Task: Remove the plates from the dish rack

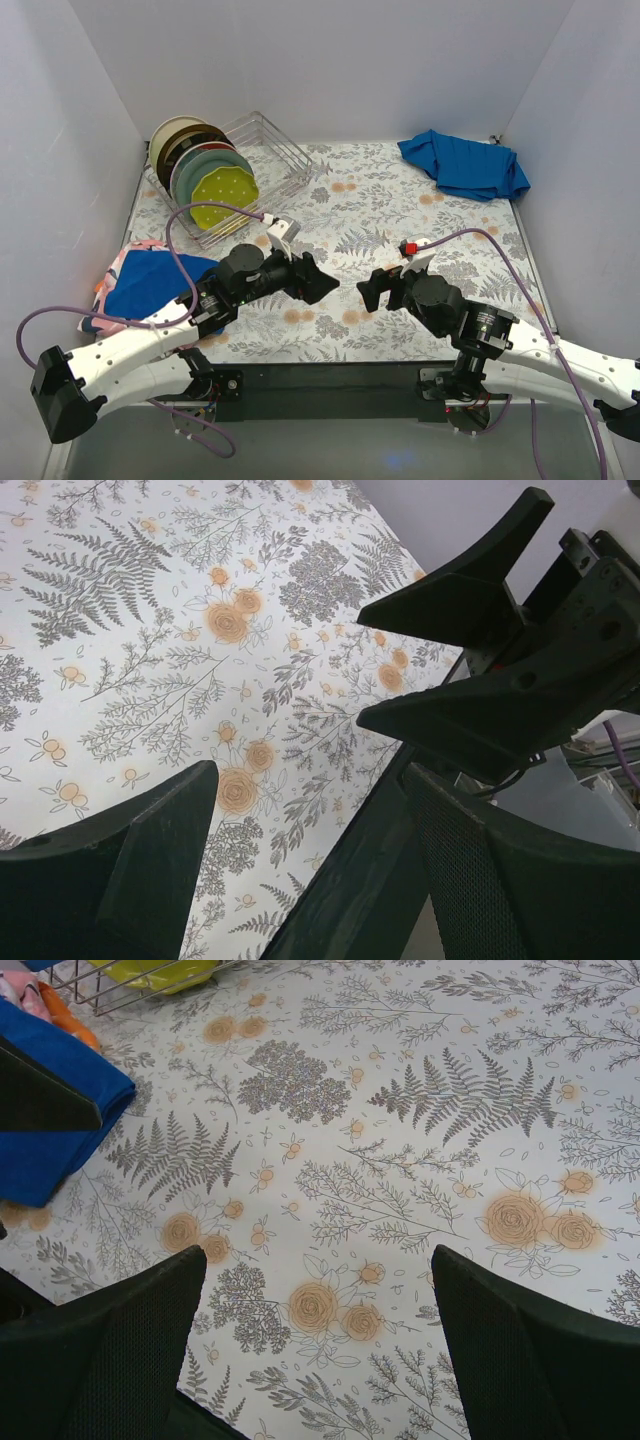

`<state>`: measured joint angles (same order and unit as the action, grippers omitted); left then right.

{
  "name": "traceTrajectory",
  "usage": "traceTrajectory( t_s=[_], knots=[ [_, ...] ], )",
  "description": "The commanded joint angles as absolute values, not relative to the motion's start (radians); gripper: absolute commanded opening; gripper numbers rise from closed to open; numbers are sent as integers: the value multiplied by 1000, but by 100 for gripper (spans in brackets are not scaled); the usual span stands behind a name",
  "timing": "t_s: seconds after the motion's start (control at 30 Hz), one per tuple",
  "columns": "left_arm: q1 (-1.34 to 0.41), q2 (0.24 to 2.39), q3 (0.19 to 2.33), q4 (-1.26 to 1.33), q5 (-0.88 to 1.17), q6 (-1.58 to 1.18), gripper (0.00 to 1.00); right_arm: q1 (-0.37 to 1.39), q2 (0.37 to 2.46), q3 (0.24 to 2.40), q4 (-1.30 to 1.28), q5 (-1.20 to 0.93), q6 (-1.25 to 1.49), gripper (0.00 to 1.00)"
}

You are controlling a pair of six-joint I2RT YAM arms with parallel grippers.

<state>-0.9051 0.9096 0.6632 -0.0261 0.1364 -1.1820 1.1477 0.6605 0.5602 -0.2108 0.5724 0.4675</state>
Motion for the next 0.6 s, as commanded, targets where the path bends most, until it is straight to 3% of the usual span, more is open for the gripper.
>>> traceTrajectory(
  t_s=[0.0,0.03,0.23,0.4,0.57],
  knots=[
    [-905,911,713,-46,72,-1152,73,1154,641,563,-190,584,453,98],
    [-905,914,716,-49,48,-1147,67,1154,637,560,-189,581,453,98],
    [-904,956,781,-51,-132,-1042,67,1154,601,531,-150,530,411,98],
    [-885,1127,1029,-234,-227,-845,70,1154,525,476,-74,401,336,97],
    [-654,1357,1247,-411,-14,-848,70,1154,457,425,-9,345,336,96]
  ],
)
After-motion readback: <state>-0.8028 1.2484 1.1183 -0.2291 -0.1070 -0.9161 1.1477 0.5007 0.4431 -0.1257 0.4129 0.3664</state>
